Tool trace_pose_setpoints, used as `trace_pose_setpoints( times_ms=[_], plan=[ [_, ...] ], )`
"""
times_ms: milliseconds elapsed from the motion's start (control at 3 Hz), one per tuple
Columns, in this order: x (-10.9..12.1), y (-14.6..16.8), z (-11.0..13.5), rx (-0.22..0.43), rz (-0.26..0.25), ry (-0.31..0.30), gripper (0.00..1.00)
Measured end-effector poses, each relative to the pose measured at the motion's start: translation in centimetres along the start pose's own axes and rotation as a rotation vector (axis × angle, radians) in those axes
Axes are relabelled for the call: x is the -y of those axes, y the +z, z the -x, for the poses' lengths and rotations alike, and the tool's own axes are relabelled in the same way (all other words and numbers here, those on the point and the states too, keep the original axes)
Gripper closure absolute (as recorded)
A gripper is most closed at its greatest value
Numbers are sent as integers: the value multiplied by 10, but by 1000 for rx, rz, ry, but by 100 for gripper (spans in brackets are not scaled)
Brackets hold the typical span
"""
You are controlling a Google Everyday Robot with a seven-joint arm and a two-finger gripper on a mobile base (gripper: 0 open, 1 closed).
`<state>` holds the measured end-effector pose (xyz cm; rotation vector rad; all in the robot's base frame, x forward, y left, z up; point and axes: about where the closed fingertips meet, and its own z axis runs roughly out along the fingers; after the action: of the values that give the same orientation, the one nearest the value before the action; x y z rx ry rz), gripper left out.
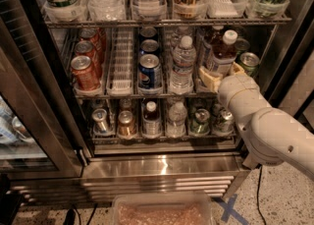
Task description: Pick blue plastic bottle from middle shelf of fridge
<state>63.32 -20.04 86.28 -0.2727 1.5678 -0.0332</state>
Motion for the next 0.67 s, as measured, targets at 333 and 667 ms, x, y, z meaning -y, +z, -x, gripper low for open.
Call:
trace_pose_setpoints(
  times_ms=[333, 667],
  plan=[
    [3, -3, 0, 3, -6, -1, 100],
    [6, -5, 3, 12, -7, 0, 100]
  ],
)
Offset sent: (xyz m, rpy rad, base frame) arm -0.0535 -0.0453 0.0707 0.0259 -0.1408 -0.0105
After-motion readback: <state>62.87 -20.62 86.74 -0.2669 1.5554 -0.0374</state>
